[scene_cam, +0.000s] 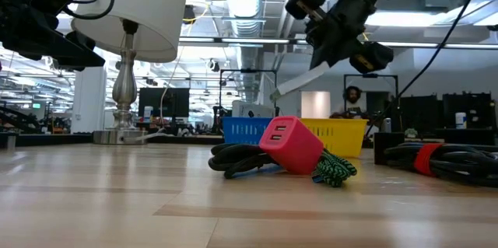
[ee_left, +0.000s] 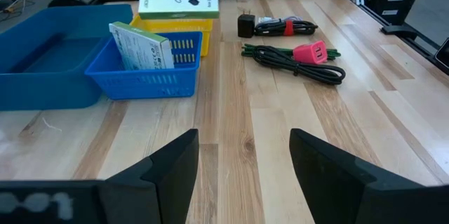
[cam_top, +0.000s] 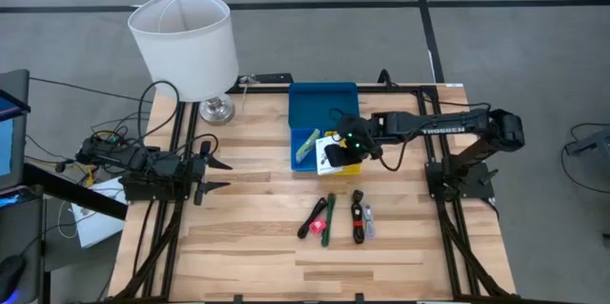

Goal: Pick and place items into bin
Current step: Put the card reader box into the blue bin

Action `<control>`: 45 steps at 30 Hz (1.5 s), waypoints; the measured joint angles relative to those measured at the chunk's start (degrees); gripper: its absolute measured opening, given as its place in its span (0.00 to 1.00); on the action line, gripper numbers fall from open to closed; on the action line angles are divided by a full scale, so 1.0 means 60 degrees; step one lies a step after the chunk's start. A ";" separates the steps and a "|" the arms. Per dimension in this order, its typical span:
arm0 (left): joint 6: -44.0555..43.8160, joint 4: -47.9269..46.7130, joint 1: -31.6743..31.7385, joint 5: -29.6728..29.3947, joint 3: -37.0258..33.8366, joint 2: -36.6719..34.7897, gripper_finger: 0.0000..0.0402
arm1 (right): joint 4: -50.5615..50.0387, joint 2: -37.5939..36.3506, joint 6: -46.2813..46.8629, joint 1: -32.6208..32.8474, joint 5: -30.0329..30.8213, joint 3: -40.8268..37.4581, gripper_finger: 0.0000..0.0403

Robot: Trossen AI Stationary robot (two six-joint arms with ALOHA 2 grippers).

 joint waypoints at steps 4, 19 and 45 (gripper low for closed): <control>-0.0002 -0.0002 -0.0002 0.0000 0.0000 0.0000 0.53 | -0.0043 0.0191 -0.0128 -0.0297 -0.0145 -0.0017 0.03; 0.0000 0.0025 0.0000 0.0011 0.0000 0.0000 0.53 | 0.1071 0.2011 -0.0924 -0.0779 -0.1399 0.0516 0.03; 0.0000 0.0001 -0.0004 -0.0004 0.0000 0.0000 0.53 | 0.0633 0.1961 -0.1497 -0.1345 -0.0815 0.1038 0.19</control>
